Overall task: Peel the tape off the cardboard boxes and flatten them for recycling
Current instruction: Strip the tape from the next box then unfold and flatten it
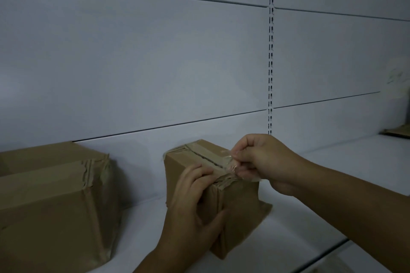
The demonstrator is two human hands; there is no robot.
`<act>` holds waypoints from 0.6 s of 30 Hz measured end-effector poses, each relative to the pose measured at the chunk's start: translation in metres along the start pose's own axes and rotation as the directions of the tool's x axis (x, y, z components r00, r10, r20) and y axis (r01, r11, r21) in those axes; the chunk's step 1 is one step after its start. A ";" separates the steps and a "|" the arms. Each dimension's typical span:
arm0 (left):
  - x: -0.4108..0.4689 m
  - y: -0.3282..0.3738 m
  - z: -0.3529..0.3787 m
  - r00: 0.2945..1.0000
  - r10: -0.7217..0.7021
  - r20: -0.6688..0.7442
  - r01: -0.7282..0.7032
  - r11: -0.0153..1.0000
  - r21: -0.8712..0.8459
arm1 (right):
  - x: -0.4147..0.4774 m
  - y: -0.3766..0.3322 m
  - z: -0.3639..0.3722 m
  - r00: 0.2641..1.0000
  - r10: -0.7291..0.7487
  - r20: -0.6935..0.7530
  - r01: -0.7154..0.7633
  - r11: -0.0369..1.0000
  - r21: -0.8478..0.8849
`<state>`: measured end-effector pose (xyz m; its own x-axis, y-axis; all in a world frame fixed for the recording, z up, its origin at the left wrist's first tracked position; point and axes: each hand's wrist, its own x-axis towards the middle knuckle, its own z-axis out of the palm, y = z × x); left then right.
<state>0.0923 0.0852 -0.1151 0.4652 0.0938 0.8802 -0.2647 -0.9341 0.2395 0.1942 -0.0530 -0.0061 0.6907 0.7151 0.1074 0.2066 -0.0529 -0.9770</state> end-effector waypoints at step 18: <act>0.009 0.004 -0.039 0.985 -0.122 0.118 0.154 0.938 -0.311 | 0.011 -0.026 -0.018 0.968 -0.126 0.216 0.196 0.919 -0.341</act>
<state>0.0627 0.0960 -0.0909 0.5902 0.1663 0.7899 -0.4399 -0.7542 0.4875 0.2092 -0.0566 0.0235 0.4930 0.8497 0.1872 0.5618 -0.1466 -0.8142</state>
